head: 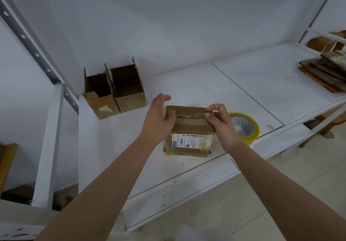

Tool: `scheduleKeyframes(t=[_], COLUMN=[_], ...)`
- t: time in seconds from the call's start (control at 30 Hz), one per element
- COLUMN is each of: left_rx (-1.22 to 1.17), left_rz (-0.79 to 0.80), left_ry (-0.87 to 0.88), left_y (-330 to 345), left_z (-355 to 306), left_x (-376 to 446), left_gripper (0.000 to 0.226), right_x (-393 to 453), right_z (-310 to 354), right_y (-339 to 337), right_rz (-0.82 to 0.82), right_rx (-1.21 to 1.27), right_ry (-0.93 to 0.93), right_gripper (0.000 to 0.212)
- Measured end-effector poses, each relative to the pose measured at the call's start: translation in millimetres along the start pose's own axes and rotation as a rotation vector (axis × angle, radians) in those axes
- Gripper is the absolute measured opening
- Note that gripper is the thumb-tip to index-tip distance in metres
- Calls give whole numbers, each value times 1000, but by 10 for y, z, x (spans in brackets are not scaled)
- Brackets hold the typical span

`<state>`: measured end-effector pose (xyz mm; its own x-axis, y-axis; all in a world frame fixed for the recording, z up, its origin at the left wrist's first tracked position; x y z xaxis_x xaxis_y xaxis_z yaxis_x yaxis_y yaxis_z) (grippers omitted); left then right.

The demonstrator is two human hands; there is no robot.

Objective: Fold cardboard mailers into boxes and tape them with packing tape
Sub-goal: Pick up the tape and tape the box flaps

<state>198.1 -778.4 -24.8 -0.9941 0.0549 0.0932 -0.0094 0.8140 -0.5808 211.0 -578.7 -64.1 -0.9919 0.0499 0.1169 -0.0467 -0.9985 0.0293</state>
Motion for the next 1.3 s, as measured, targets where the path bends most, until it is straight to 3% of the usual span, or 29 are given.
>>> scheduleKeyframes(t=[0.03,0.1,0.17,0.23,0.33,0.5,0.6,0.7,0.87,1.0,1.13,1.3], left_rx=[170,429,706,839,843,859,846,833,837,769,655,557], left_rz=[-49,50,197,251,261,253,250,248,247,227,188,189], left_ry=[133,275,278,267,274,270,267,264,260,245,249,235], left_y=[17,169,346,407,418,426,420,420,418,409,366,332], left_z=[-116,-264,-232,-180,-169,-146,-142,-133,-146,-161,-196,-193], left_x=[-16,-46,-59,-43,-19,-19,-25,-26,-21,-23,-25,-21], left_gripper=[43,51,55,56,56,57,58,58,57,57,52,58], right_x=[-1,8,45,124,234,168,74,25,142,296,276,265], right_z=[9,46,122,205,194,-154,-336,-396,-78,614,1281,1337], right_y=[10,6,-85,-294,-687,-866,-881,-939,-1022,-946,-552,-4], right_rz=[6,42,83,61,-17,289,424,442,284,72,280,466], right_rx=[-5,-27,-133,-286,-644,-1309,-1539,-1652,-1472,-610,-364,-452], right_ry=[3,-6,-54,-111,-17,270,269,201,181,191,75,139], right_gripper=[12,9,6,16,22,59,73,62,48,32,37,62])
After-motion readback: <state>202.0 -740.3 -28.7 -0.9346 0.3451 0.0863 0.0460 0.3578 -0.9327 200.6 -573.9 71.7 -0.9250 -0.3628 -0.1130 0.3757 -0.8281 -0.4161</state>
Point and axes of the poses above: each hand's wrist, its own x-axis towards the middle knuckle, its own y-axis out of the palm, z = x × y, the point moved 4 cm from there along x, towards the middle knuckle, and after that the axes turned 4 degrees about -y, right-handed, at the moved point
